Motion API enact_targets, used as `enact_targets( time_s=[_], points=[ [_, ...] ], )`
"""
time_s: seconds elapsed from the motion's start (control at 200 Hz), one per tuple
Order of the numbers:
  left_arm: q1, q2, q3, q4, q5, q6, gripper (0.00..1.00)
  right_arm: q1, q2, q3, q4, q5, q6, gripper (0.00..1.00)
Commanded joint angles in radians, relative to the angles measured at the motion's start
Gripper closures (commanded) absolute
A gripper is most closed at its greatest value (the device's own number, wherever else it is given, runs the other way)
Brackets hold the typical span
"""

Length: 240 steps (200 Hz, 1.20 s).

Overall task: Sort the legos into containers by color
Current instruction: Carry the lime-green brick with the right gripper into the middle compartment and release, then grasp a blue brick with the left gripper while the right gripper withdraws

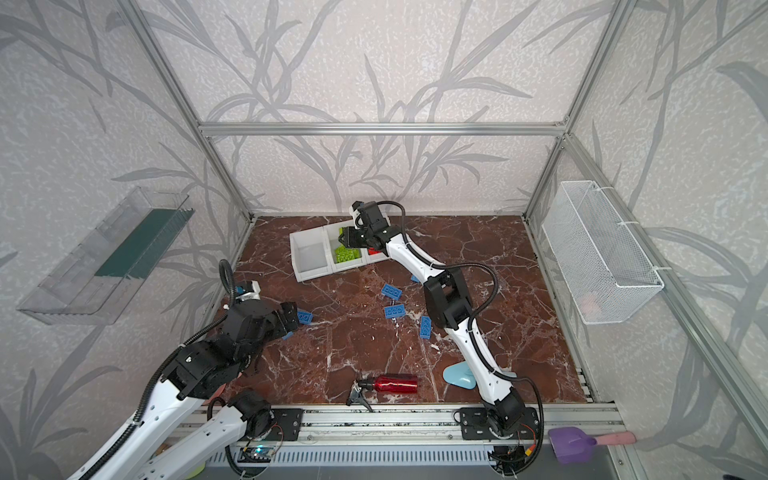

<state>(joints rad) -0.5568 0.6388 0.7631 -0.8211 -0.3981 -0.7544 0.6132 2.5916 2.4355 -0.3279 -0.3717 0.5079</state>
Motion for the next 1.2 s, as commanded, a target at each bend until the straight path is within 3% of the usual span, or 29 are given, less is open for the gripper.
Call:
enact_targets(
  time_s=[0.0, 0.11, 0.245, 0.515, 0.765, 1.195],
  points=[
    [0.006, 0.005, -0.023, -0.026, 0.004, -0.051, 0.01, 0.008, 0.09, 0.169, -0.04, 0.008, 0.019, 0.58],
    [0.008, 0.014, -0.036, -0.021, 0.017, -0.067, 0.01, 0.008, 0.169, 0.294, -0.08, 0.015, 0.029, 0.48],
    [0.013, 0.045, -0.041, -0.019, 0.035, -0.08, 0.01, 0.007, 0.157, 0.266, -0.056, 0.028, 0.026, 0.34],
    [0.045, 0.126, -0.041, 0.005, 0.086, -0.078, 0.01, 0.007, -0.009, 0.081, 0.007, 0.035, -0.023, 0.32],
    [0.158, 0.283, -0.053, 0.068, 0.223, -0.065, 0.01, 0.006, -0.297, -0.282, 0.143, 0.05, -0.077, 0.29],
    [0.207, 0.543, -0.017, 0.195, 0.228, -0.133, 0.07, -0.043, -0.866, -1.013, 0.331, 0.101, -0.142, 0.25]
  ],
)
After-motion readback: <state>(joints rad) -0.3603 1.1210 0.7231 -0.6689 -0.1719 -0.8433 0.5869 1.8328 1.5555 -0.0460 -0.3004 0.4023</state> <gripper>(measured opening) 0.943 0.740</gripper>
